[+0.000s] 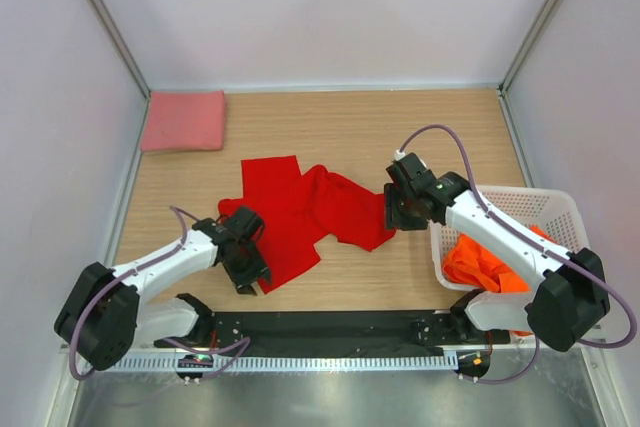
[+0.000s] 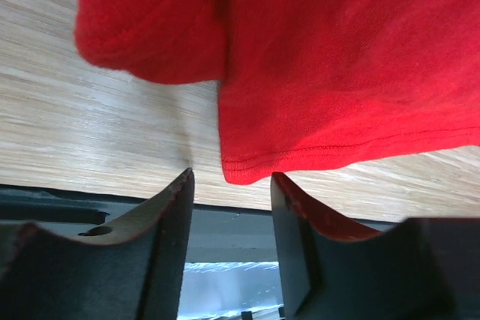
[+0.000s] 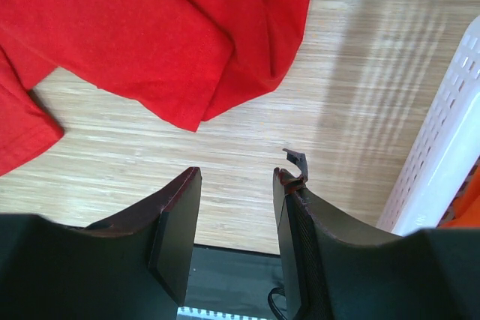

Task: Fold and stack the t-shirts
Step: Flatten the tshirt out

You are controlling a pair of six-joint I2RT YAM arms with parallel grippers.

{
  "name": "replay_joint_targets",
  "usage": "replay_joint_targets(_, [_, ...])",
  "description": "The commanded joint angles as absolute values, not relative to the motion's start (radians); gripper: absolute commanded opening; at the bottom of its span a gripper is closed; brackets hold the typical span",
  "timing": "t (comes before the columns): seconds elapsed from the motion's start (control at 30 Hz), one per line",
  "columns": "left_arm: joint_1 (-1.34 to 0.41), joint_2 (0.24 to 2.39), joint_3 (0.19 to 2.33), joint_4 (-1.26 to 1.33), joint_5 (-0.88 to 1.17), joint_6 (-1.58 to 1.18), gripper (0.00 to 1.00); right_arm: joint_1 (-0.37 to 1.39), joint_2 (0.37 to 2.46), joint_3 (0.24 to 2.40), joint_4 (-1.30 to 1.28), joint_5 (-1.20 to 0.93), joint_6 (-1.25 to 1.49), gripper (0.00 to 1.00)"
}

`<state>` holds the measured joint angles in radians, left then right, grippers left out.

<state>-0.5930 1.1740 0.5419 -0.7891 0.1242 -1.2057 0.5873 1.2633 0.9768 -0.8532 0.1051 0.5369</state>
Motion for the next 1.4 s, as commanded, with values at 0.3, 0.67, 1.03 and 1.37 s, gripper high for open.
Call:
replay_joint_targets(0.3, [-0.604,1.302,0.542,-0.703,0.137,-1.238,0.44,0.607,1.246,0.965,-0.862,0.138,0.555,0.5])
replay_joint_targets(0.67, [-0.604,1.267,0.535,-0.722,0.094,-1.218,0.15,0.669,1.275,0.876,-0.798,0.039,0.612,0.5])
replay_joint_targets(1.03, [-0.604,1.232,0.59,-0.761,0.077,-1.174,0.0,0.703,1.341,0.831,-0.678,0.06,0.762,0.47])
replay_joint_targets(1.37, [-0.604,1.175,0.65,-0.793,0.066,-1.131,0.0,0.707,1.364,0.686,-0.437,0.083,0.992,0.48])
